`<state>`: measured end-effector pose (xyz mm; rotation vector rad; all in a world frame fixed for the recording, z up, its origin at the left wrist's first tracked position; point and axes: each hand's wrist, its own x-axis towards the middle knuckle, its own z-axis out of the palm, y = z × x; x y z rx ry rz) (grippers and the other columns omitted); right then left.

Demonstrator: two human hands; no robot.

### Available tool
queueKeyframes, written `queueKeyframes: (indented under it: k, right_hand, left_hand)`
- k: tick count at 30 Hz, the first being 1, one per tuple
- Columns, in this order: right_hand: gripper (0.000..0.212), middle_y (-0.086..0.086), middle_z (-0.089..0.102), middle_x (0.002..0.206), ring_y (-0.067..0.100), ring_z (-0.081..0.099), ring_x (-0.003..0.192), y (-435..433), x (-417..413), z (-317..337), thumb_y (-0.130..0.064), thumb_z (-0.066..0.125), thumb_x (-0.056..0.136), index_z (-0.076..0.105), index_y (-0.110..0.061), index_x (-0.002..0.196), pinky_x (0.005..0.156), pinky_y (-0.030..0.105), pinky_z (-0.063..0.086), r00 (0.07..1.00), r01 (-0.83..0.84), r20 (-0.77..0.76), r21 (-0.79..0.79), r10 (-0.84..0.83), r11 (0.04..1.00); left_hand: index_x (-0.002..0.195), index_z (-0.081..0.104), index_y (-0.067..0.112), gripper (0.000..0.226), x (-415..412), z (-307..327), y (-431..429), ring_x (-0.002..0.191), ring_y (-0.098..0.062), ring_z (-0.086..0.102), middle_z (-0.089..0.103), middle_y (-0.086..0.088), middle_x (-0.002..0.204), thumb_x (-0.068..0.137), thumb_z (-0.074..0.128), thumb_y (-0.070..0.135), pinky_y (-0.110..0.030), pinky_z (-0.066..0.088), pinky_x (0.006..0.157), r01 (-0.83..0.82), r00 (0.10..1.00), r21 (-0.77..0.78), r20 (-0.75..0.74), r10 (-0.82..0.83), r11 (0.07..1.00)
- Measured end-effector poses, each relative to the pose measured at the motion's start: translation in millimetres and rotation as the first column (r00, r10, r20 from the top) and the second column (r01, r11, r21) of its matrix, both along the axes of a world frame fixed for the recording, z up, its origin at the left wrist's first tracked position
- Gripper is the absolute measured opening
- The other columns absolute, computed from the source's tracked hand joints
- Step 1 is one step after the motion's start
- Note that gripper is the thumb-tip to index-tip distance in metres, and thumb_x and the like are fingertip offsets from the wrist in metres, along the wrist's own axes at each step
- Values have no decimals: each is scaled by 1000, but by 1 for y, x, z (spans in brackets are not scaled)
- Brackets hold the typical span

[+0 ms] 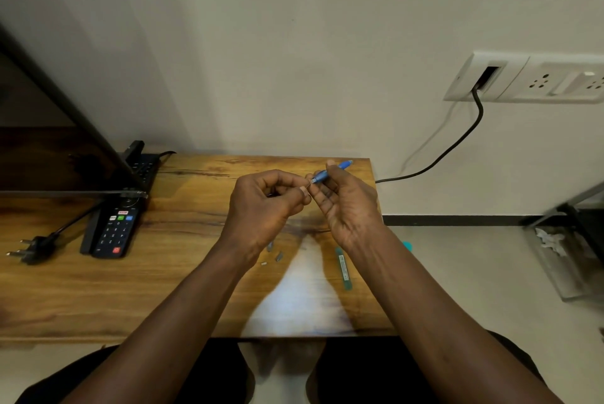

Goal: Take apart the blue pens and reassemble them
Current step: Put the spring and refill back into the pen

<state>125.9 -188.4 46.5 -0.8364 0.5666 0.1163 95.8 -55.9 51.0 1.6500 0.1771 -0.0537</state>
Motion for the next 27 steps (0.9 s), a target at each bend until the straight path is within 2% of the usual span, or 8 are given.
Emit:
queueKeyframes:
  k: [7,12,18,23,27]
  right_hand:
    - [11,18,70,81,22,74,69,-1,-1,-1,-7,70,94,66,3,95,61,30,63,999,-15,-41,48,17,999]
    - [21,17,69,82,22,72,68,0,0,-4,-8,69,95,64,5,111,60,29,62,1000,-24,-2,13,24,1000]
    - [21,18,69,83,21,72,67,0,1,-7,-10,69,96,63,4,111,61,30,62,998,-32,46,-48,35,998]
    - [42,22,69,90,22,74,69,2,1,-9,-11,70,96,56,13,129,63,31,62,997,-24,67,-79,30,997]
    - [46,18,70,84,20,74,66,2,2,-10,-10,69,96,52,11,134,60,30,61,997,-17,74,-81,23,997]
  left_hand:
    - [92,82,13,15,-1,-1,0,95,-29,78,80,-9,86,91,74,0,-44,65,90,5,1000,11,6,-5,1000]
    - [92,82,14,15,0,-1,1,94,-27,78,80,-8,86,90,75,1,-44,65,90,-3,1000,26,-6,3,1000]
    - [87,82,20,18,1,-4,1,91,-29,78,79,-8,82,89,76,4,-51,64,90,-19,1000,97,12,18,995]
    - [87,82,21,17,1,-6,1,90,-28,78,79,-7,81,89,77,5,-52,64,89,-29,1000,113,15,28,993]
    - [86,82,22,16,1,-7,2,89,-28,78,79,-5,80,88,77,7,-54,64,87,-37,999,128,21,34,991]
